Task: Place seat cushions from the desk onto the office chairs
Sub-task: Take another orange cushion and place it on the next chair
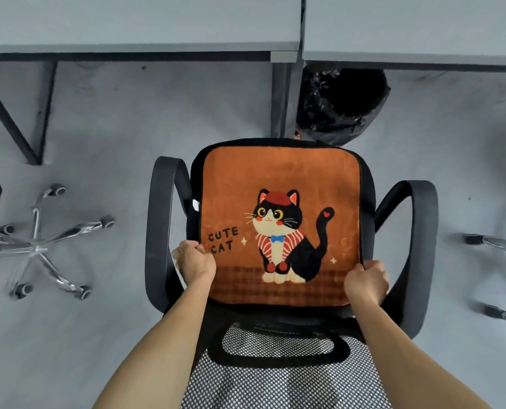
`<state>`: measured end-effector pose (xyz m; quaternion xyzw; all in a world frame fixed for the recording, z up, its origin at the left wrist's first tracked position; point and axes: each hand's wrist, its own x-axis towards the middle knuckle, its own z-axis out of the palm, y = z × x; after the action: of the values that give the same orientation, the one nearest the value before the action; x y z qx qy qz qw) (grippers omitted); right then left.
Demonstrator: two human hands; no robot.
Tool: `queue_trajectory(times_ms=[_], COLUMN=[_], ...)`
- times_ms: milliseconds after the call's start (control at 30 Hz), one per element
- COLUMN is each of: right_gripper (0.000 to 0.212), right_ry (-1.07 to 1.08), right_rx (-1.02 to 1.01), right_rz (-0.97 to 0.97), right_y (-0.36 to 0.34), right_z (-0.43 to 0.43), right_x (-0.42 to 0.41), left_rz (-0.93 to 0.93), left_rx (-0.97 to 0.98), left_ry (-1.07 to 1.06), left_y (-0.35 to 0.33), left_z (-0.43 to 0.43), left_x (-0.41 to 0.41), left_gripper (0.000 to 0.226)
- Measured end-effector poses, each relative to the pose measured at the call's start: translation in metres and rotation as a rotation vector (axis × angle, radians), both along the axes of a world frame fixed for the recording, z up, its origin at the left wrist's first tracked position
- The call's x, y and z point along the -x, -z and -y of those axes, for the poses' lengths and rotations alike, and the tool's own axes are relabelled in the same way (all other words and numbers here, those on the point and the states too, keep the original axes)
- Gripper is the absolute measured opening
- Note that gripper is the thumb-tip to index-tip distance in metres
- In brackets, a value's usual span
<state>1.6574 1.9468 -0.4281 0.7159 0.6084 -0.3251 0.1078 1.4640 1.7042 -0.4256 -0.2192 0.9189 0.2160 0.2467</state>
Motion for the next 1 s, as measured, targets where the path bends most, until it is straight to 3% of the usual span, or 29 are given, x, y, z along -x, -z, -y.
queue_trajectory(times_ms=[433, 600, 800, 900, 1000], right_gripper=[0.025, 0.027, 0.057, 0.068, 0.066], right_ry=[0.057, -0.072, -0.398, -0.444, -0.53], right_rx=[-0.046, -0.067, -0.001, 0.058, 0.125], right_rz=[-0.021, 0.004, 0.148, 0.143, 0.118], right_y=[0.002, 0.002, -0.005, -0.01, -0.022], right_z=[-0.003, 0.0, 0.013, 0.019, 0.024], right_x=[0.007, 0.006, 0.006, 0.005, 0.0], left_rz=[0.024, 0.015, -0.035, 0.027, 0.158], left_rx=[0.073, 0.121, 0.167, 0.176, 0.216], left_ry=[0.073, 0.137, 0.416, 0.485, 0.571], left_y=[0.012, 0.013, 0.011, 0.01, -0.002], left_z=[-0.001, 0.0, 0.003, 0.006, 0.003], left_x=[0.013, 0.015, -0.003, -0.01, -0.015], left_gripper=[0.008, 0.003, 0.021, 0.041, 0.063])
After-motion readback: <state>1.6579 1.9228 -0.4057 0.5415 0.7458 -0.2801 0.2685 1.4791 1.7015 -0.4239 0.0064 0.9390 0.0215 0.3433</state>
